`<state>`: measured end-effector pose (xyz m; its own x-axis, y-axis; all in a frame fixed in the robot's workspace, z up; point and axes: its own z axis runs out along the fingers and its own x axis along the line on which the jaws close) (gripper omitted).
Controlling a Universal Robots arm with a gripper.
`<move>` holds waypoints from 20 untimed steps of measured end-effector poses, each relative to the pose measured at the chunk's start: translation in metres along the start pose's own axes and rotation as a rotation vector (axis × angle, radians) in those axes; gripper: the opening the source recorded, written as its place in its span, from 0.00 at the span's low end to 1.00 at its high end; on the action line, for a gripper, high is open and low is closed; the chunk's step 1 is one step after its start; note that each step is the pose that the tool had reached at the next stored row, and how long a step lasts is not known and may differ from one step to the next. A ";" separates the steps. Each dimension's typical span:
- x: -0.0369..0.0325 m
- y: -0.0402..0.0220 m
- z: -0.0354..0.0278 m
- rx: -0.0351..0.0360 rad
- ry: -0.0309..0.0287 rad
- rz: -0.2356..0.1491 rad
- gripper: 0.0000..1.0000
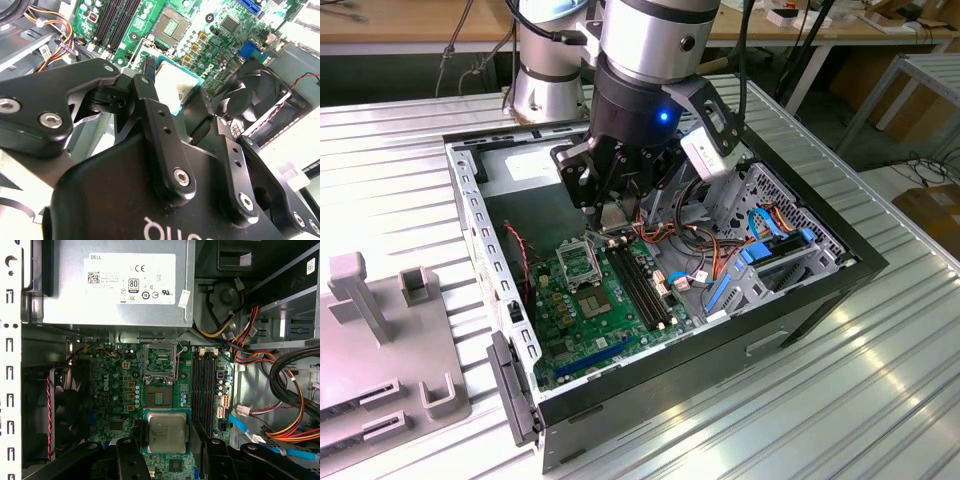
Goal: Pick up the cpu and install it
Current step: 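Pick up the cpu and move it towards the insertion slot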
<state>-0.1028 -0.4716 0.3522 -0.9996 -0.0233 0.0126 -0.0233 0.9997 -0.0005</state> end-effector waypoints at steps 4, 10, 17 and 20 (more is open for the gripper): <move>0.0000 0.0000 0.0024 -0.0001 0.0000 0.000 0.47; 0.0025 -0.0005 0.0089 0.0000 0.0000 0.000 0.47; 0.0042 -0.0039 0.0198 0.0000 0.0000 0.000 0.47; 0.0042 -0.0062 0.0230 0.0001 0.0001 0.000 0.47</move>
<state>-0.1071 -0.4779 0.3292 -0.9996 -0.0234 0.0126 -0.0234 0.9997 -0.0006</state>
